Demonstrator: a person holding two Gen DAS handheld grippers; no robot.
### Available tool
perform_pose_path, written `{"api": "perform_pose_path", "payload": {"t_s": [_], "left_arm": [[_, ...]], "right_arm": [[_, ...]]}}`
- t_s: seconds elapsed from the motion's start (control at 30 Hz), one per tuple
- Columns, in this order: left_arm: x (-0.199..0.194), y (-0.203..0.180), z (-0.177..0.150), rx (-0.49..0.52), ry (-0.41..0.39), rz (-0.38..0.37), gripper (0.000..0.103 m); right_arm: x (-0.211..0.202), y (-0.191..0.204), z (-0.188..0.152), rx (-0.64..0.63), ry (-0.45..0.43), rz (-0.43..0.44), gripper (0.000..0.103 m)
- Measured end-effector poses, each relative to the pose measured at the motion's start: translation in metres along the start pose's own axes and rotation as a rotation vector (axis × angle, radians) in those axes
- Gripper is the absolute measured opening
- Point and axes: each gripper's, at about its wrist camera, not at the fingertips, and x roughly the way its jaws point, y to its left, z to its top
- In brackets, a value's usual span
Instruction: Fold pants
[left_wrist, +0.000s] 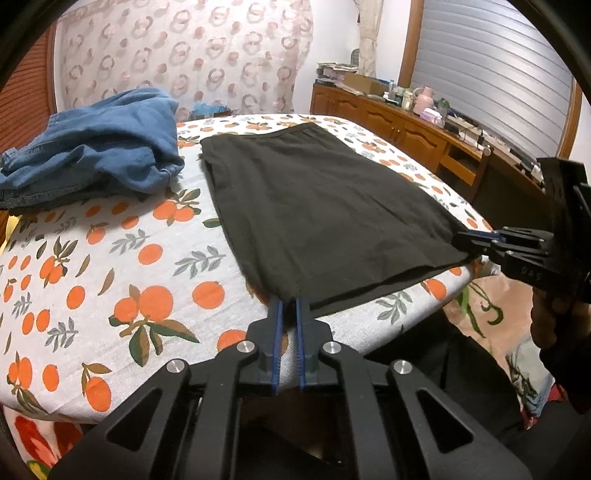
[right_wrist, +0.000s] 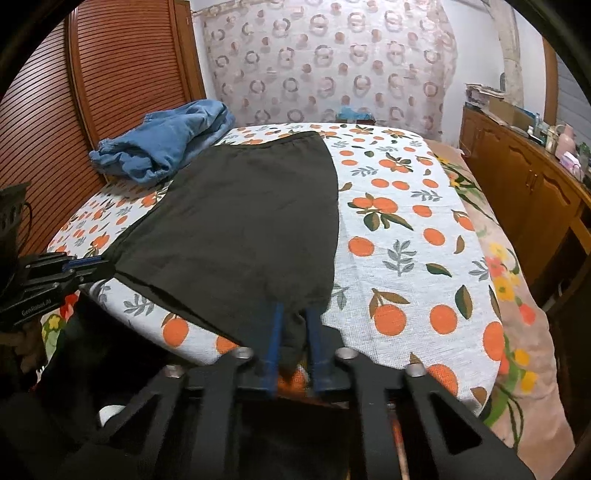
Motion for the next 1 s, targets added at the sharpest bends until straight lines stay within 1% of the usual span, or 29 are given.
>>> {"api": "perform_pose_path", "payload": {"t_s": [0.13,0.33,0.57,0.67,0.77,0.9,1.0], "left_arm": [[-0.001,0.001,0.009,0.012,-0.008,-0.009,0.007],[0.0,0.009,0.034,0.007,-0.051,-0.013,0.007],[0.002,0.018,0.059,0.016,-0.072,-0.011,0.007],[0.013,0.028,0.076,0.002,-0.07,-0.011,0.007],[0.029,0.039,0.096,0.002,-0.065,0.016,0.007],[0.048,0.052,0.124,0.003,-0.072,0.057,0.007],[0.061,0.06,0.138,-0.007,-0.059,0.078,0.007]], "right_arm": [[-0.006,-0.003,0.01,0.003,-0.019,0.018,0.005],[-0.014,-0.012,0.039,0.017,-0.076,0.045,0.005],[-0.006,-0.012,0.069,-0.008,-0.108,0.051,0.005],[0.008,-0.013,0.086,-0.016,-0.105,0.048,0.005],[0.029,-0.016,0.105,-0.023,-0.086,0.049,0.005],[0.061,-0.025,0.134,-0.017,-0.043,0.052,0.005],[0.088,-0.031,0.156,-0.01,0.0,0.058,0.005]]}}
